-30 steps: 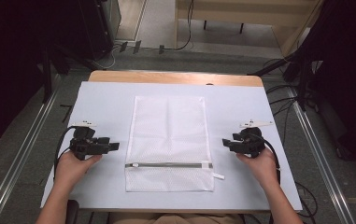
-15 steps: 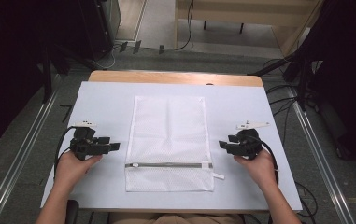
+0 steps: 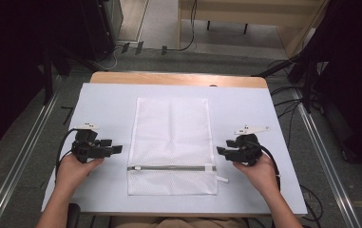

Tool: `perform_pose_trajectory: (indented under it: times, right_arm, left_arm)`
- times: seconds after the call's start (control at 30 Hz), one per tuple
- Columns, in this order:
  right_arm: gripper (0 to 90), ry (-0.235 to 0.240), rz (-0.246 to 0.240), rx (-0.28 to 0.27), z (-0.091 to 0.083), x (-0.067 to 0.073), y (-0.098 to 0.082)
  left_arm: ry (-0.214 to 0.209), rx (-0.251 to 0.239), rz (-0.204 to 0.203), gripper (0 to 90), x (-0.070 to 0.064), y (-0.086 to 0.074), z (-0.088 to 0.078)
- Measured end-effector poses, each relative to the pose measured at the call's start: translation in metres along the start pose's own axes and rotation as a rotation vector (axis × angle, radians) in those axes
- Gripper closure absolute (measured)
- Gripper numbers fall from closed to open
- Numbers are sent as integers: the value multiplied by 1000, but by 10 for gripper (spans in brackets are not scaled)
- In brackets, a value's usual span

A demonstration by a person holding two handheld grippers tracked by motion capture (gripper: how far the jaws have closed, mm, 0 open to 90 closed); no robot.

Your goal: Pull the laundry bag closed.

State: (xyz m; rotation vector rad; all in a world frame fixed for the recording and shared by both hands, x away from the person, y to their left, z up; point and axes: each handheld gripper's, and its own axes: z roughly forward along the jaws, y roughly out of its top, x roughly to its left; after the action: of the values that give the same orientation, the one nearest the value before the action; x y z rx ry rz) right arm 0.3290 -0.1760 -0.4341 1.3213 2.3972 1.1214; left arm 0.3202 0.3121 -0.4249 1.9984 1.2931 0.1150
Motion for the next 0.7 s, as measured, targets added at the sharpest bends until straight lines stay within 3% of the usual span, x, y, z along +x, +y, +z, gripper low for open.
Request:
perform_pose_trajectory:
  times: [0.7]
  right_arm:
    - [571,94,-80,10,-2,41,10]
  left_arm:
    - [9,-8,6,376,0,0,0]
